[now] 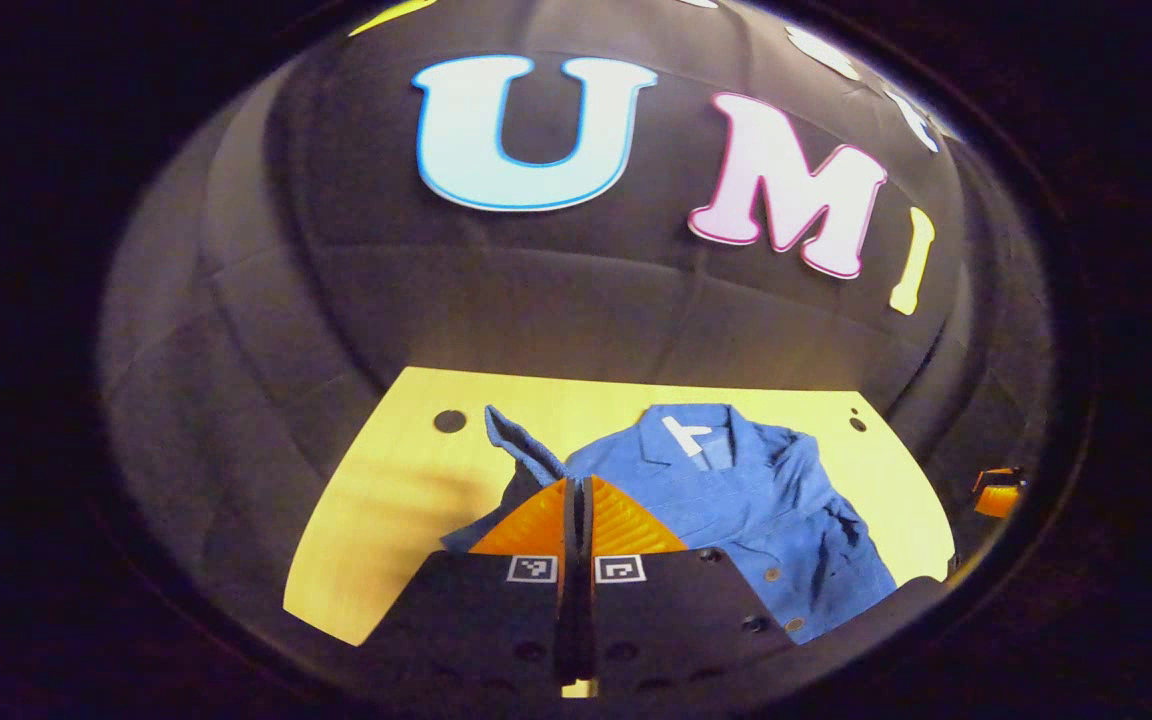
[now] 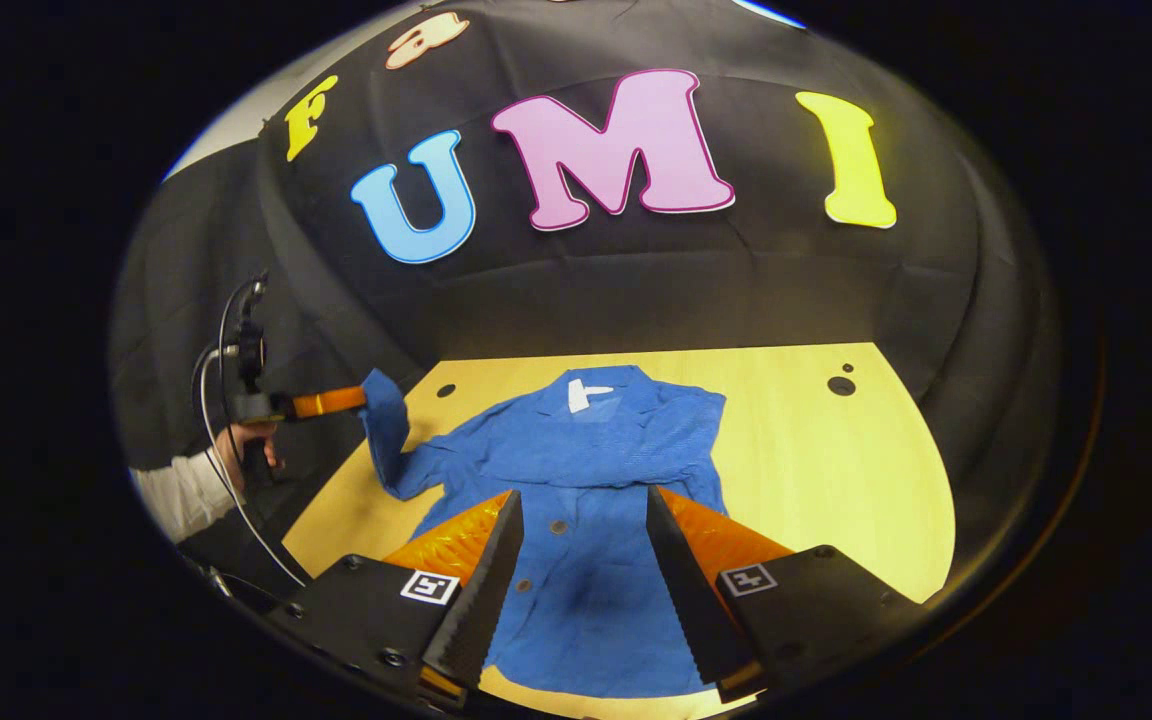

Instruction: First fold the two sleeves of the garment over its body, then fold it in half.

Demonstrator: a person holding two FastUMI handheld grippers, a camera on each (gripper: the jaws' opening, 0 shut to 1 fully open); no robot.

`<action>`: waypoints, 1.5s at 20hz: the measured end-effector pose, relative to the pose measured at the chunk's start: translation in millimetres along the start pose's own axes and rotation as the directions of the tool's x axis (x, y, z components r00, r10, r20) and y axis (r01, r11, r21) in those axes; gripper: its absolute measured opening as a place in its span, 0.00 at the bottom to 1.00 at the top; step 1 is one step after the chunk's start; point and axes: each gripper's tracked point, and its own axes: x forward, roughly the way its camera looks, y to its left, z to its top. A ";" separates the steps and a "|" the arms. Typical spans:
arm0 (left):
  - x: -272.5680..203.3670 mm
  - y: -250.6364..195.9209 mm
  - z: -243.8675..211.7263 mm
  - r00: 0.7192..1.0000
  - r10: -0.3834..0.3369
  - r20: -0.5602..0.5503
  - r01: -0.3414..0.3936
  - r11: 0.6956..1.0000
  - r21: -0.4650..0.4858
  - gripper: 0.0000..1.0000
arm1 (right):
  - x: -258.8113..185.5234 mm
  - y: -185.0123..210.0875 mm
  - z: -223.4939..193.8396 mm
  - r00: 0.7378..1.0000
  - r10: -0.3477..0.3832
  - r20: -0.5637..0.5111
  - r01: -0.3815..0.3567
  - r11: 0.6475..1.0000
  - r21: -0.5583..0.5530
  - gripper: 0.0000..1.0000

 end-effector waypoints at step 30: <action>136.7 -294.6 -52.9 0.945 -0.177 -0.275 0.210 0.973 0.097 0.85 | 7.6 -113.2 -67.4 0.987 -0.113 -0.112 0.128 0.983 0.128 0.71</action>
